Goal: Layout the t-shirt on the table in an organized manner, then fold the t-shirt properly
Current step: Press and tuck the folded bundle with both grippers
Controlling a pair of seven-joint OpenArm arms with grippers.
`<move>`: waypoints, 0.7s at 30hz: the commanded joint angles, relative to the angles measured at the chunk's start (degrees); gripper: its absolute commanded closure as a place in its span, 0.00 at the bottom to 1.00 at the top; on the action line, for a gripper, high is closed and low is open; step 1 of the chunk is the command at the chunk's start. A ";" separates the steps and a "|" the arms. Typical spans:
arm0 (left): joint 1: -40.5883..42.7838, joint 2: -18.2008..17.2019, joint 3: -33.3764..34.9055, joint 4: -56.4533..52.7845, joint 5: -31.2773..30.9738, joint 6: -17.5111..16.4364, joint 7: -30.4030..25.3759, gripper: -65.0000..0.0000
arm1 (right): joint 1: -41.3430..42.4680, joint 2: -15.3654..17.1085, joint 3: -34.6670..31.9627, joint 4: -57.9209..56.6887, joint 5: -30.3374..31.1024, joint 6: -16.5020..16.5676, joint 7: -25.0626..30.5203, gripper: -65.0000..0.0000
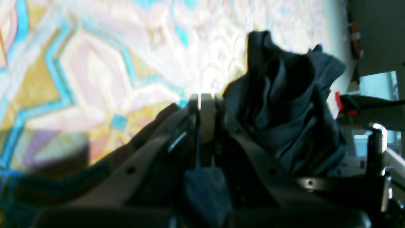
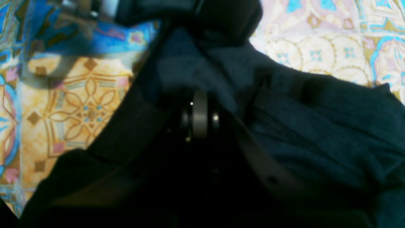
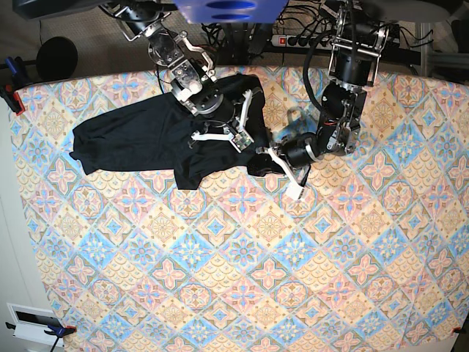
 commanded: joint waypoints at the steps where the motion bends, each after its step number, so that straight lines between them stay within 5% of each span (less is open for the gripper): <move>1: -0.83 -0.35 -0.29 -1.09 0.34 1.08 -0.90 1.00 | 0.37 -0.20 0.00 1.26 0.19 -0.13 1.33 1.00; 9: -0.83 -0.35 -0.20 -1.44 0.52 1.25 -0.63 1.00 | 0.28 -0.20 -0.09 1.26 0.19 -0.22 1.33 1.00; 14: -0.83 -0.62 0.06 -1.35 0.52 9.08 2.44 1.00 | 0.37 -0.20 0.00 2.05 0.19 -0.39 1.33 1.00; 21: -0.48 -0.79 -0.29 0.41 4.21 9.60 2.88 1.00 | 0.54 -0.20 5.63 4.87 0.10 -0.39 1.33 1.00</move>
